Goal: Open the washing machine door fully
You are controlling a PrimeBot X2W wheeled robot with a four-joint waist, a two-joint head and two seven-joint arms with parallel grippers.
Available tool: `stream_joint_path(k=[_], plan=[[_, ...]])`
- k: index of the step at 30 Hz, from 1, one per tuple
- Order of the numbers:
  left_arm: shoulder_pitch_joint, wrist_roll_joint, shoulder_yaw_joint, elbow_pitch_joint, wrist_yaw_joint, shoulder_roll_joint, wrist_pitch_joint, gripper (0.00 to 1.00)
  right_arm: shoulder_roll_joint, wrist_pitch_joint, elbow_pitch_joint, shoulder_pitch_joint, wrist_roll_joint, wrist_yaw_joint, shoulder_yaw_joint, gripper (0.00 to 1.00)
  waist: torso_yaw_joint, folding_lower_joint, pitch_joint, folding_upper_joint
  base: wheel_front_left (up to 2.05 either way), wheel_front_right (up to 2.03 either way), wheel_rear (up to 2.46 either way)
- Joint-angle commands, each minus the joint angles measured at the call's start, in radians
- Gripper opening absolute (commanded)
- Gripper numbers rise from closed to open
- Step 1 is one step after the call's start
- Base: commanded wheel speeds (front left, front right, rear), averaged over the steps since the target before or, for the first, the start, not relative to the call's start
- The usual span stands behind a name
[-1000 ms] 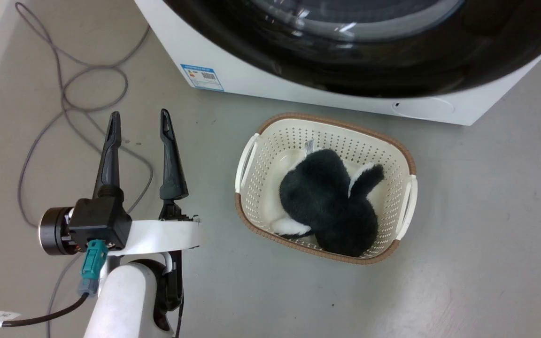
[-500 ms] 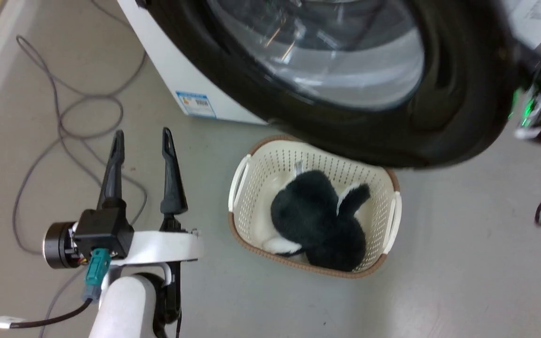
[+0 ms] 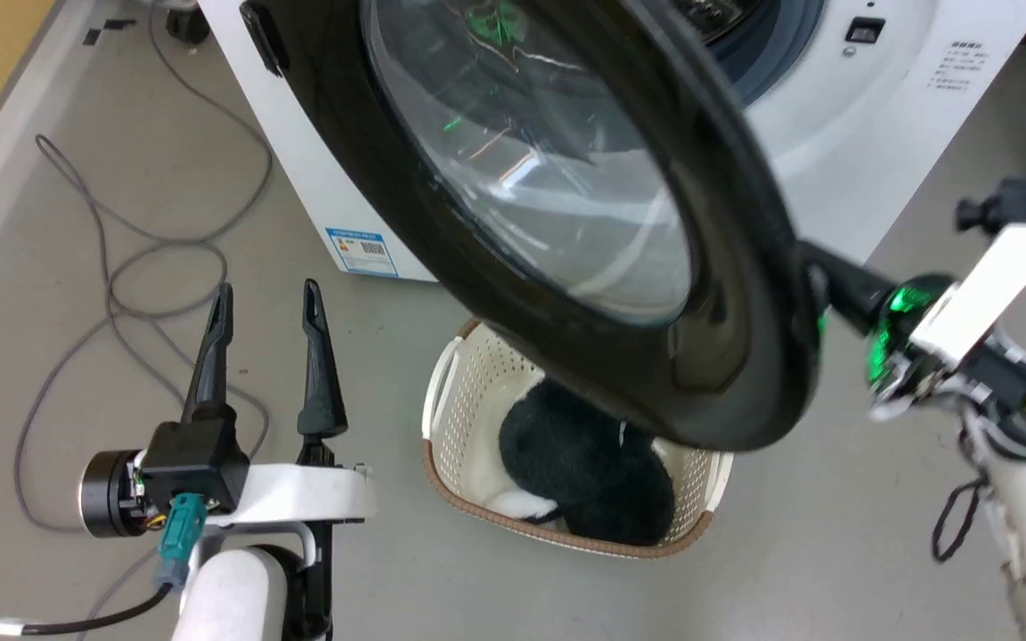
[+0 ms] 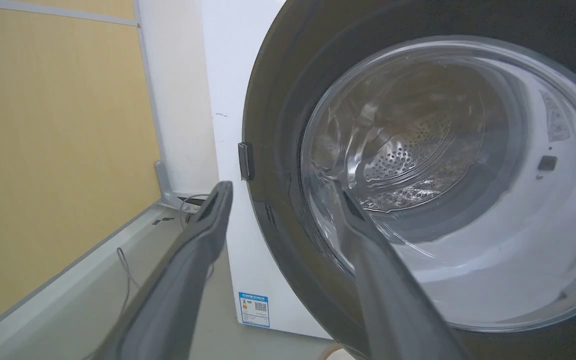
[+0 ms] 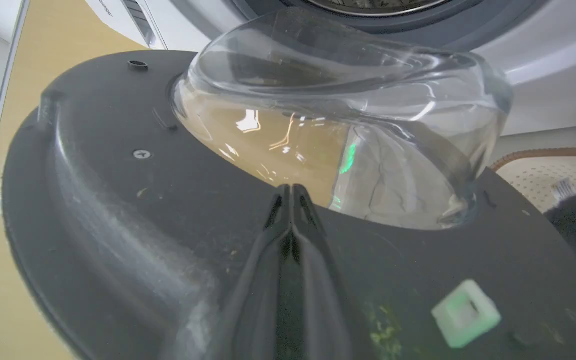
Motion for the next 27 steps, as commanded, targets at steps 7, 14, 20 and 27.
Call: stream_joint_path(k=[7,14,20,27], plan=[[0.035,0.008,0.007,0.013,-0.010,0.001,-0.005,1.00,0.053,0.023,-0.100,0.114,0.020,0.001,0.038,0.00,0.000,0.0002,-0.036,0.0000,0.00,0.00,0.00],[0.066,0.012,0.014,0.033,-0.021,0.001,-0.005,1.00,0.098,0.042,-0.181,0.215,0.025,0.001,0.083,0.00,-0.002,0.0002,-0.082,0.0000,0.00,0.00,0.00],[0.089,0.016,0.027,0.042,-0.031,0.001,-0.005,1.00,0.130,0.058,-0.228,0.298,0.031,0.001,0.116,0.00,-0.004,0.0002,-0.110,0.0000,0.00,0.00,0.00],[0.118,0.025,0.039,0.058,-0.039,0.001,-0.005,1.00,0.184,0.062,-0.226,0.388,0.027,0.001,0.174,0.00,-0.007,0.0002,-0.159,0.0000,0.00,0.00,0.00]])
